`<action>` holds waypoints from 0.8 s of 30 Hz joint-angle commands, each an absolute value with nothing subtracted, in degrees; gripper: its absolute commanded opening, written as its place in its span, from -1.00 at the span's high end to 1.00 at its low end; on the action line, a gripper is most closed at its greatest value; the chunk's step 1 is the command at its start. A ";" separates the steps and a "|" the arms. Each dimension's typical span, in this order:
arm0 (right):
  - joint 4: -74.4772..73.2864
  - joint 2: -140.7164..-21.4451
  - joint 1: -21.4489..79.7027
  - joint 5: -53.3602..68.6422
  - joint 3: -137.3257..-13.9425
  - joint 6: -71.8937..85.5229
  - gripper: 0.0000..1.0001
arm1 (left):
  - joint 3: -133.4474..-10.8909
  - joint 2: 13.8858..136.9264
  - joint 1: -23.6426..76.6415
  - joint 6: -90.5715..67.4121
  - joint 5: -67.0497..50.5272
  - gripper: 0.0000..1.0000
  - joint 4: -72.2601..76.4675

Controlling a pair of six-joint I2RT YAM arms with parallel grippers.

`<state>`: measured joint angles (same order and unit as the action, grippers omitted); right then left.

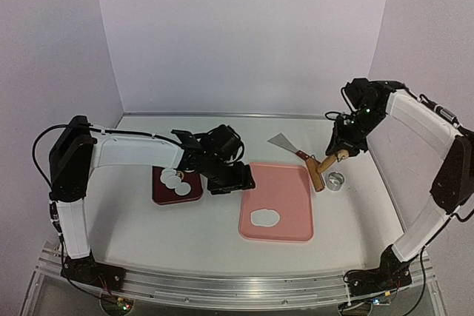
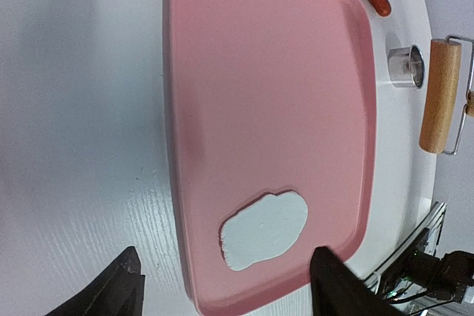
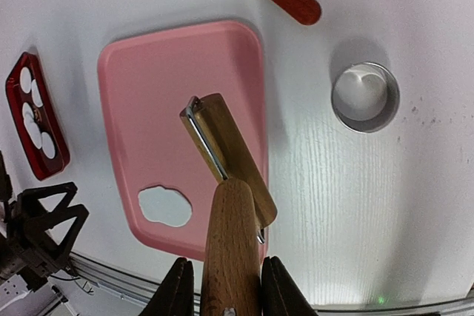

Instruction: Roll out the dumpling wrappers from the dough

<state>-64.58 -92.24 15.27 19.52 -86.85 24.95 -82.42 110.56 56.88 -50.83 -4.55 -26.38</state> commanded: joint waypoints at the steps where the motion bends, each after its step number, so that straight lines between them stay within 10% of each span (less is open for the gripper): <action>1: -66.03 -88.75 11.43 16.38 -82.47 25.92 1.00 | -84.87 107.15 55.67 -49.76 -1.92 -0.62 -29.68; 17: -62.19 -86.45 5.94 24.56 -65.40 25.41 0.99 | -80.66 99.98 48.12 -46.42 -3.62 -0.72 -29.10; 24: -60.45 -87.01 5.97 16.97 -61.63 25.85 0.25 | -78.88 98.82 47.99 -46.62 -3.61 -0.72 -27.50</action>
